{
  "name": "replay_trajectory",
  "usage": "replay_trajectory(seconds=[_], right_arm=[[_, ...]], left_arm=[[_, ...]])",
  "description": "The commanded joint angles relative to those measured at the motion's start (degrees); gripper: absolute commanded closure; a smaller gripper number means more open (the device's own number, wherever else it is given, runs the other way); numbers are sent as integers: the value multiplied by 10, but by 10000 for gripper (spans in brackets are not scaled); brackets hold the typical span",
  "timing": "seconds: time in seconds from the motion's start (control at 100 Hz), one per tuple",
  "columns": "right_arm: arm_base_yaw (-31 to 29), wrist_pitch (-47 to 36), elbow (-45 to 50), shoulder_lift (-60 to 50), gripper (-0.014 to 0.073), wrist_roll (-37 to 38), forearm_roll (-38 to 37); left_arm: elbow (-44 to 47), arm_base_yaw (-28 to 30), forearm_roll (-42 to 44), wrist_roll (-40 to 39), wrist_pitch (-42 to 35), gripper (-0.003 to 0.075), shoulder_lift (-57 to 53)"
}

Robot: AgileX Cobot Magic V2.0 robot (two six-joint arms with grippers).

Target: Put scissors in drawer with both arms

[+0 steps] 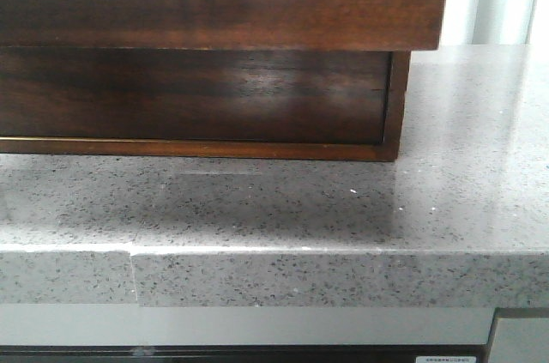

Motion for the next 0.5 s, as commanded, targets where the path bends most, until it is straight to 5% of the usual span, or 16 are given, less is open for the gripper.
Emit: replay_trajectory(seconds=[0.0, 0.2, 0.49], right_arm=[[0, -65, 58, -76, 639, 88, -89], [0, -54, 164, -199, 639, 124, -145], [0, -53, 177, -261, 640, 124, -150]], left_arm=[[-14, -4, 12, -6, -49, 740, 10], [-13, -4, 13, -6, -41, 740, 10], [-13, -4, 13, -6, -40, 740, 10]])
